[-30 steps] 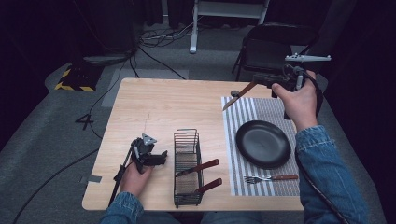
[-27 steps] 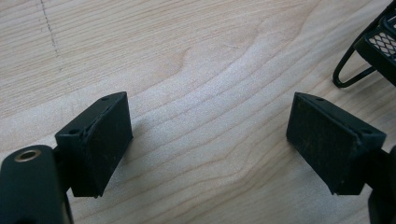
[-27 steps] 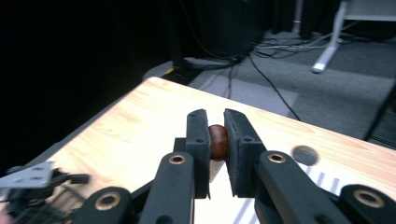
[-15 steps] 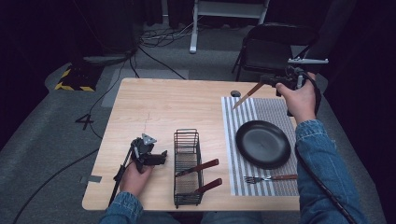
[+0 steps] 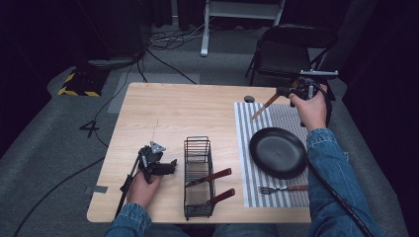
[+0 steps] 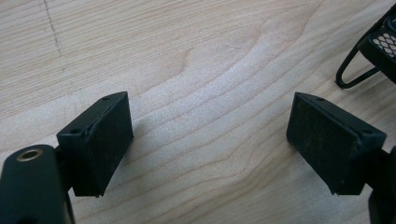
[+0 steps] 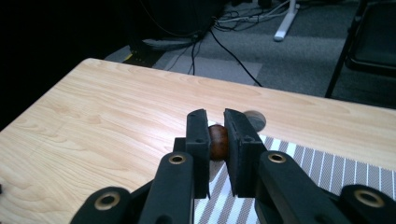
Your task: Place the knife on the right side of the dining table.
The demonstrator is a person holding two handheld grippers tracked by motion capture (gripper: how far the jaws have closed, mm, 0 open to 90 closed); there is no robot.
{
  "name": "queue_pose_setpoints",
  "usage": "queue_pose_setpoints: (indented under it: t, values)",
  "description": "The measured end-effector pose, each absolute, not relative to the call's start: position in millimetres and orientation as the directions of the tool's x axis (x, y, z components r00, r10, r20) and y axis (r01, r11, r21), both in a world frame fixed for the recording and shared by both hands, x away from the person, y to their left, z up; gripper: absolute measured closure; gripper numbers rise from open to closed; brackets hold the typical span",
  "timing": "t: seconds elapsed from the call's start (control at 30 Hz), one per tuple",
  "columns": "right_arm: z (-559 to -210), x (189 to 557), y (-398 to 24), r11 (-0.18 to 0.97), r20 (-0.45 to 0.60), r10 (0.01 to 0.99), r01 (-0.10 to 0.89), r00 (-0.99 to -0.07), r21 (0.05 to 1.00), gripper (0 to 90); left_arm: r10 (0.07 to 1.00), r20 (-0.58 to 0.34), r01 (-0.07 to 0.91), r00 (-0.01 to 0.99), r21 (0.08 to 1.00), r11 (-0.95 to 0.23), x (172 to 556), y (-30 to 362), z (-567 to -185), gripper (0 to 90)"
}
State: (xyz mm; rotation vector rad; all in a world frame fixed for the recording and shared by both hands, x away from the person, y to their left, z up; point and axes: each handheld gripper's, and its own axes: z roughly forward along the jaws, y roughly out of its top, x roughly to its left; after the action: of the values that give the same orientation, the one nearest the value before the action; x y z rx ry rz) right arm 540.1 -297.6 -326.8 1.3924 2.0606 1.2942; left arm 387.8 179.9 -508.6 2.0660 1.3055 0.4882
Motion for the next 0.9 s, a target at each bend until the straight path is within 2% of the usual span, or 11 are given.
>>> queue_pose_setpoints:
  t: [0.27,0.53,0.9]
  values:
    - [-344,549,-304,0.074,0.234,0.868,0.581,-0.438,0.811,80.8,0.899,-0.025,0.662,0.437,0.686,-0.302,388,180,-509,14.7]
    - [-344,550,-306,0.052,0.251,0.874,0.593,-0.417,0.804,80.6,0.9,-0.026,0.663,0.434,0.686,-0.3,387,180,-509,14.7]
    - [-349,551,-316,0.065,0.184,0.924,0.612,-0.335,0.788,75.9,0.901,-0.027,0.663,0.433,0.687,-0.298,387,179,-509,14.7]
